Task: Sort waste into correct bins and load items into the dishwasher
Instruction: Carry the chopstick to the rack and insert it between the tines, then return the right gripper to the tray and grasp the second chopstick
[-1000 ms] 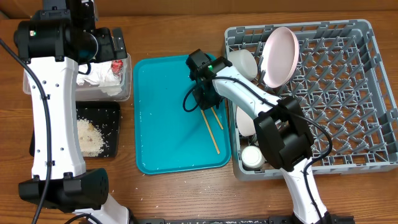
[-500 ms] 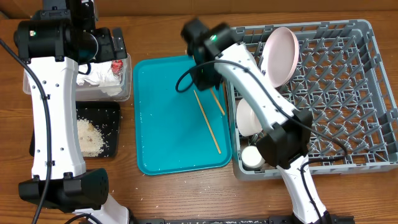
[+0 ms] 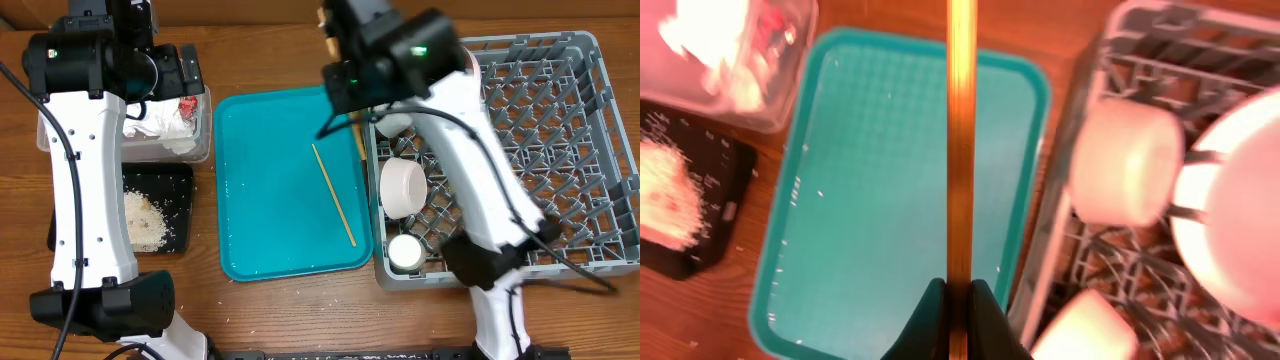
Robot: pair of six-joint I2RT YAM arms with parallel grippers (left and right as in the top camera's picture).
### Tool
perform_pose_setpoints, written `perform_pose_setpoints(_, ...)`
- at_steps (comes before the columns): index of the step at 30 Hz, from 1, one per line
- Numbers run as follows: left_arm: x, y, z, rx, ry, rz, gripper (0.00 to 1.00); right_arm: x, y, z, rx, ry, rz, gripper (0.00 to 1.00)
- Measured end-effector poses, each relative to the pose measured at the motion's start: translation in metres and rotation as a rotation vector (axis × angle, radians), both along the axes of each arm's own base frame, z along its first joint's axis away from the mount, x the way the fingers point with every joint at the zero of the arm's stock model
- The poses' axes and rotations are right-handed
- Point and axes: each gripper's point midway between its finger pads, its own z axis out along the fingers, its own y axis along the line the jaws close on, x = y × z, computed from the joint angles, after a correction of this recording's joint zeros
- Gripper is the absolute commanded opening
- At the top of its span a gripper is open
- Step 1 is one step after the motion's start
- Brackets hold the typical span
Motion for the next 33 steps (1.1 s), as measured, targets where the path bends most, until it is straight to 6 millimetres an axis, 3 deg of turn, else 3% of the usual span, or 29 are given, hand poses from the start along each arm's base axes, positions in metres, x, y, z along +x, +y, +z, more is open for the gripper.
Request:
perform_pose_setpoints(4, 0.000, 0.000, 0.000, 0.000, 0.000, 0.000, 1.00, -0.021, -0.046, 0.035, 0.035, -0.031, -0.091, 0.04)
perform_pose_setpoints(7, 0.000, 0.000, 0.000, 0.000, 0.000, 0.000, 1.00, -0.038, -0.083, 0.037, 0.027, 0.000, -0.178, 0.04)
perform_pose_setpoints(9, 0.000, 0.000, 0.000, 0.000, 0.000, 0.000, 1.00, -0.049, -0.104, 0.023, 0.005, 0.059, -0.241, 0.04)
perform_pose_setpoints(12, 0.000, 0.000, 0.000, 0.000, 0.000, 0.000, 1.00, -0.063, -0.129, -0.019, -0.055, 0.199, -0.326, 0.04)
perform_pose_setpoints(17, 0.000, 0.000, 0.000, 0.000, 0.000, 0.000, 1.00, -0.079, -0.143, -0.096, -0.158, 0.405, -0.378, 0.04)
perform_pose_setpoints(21, 0.000, 0.000, 0.000, 0.000, 0.000, 0.000, 1.00, -0.092, -0.150, -0.133, -0.212, 0.483, -0.386, 0.04)
perform_pose_setpoints(25, 0.000, 0.000, 0.000, 0.000, 0.000, 0.000, 1.00, -0.102, -0.163, -0.157, -0.262, 0.532, -0.410, 0.05)
perform_pose_setpoints(26, 0.000, 0.000, 0.000, 0.000, 0.000, 0.000, 1.00, -0.103, -0.168, -0.161, -0.269, 0.536, -0.416, 0.10)
perform_pose_setpoints(29, 0.000, 0.000, 0.000, 0.000, 0.000, 0.000, 1.00, -0.103, -0.173, -0.164, -0.278, 0.540, -0.407, 0.39)
perform_pose_setpoints(30, 0.000, 0.000, 0.000, 0.000, 0.000, 0.000, 1.00, -0.102, -0.175, -0.164, -0.281, 0.538, -0.408, 0.44)
perform_pose_setpoints(33, 0.000, 0.000, 0.000, 0.000, 0.000, 0.000, 1.00, -0.101, -0.175, -0.164, -0.286, 0.531, -0.392, 0.45)
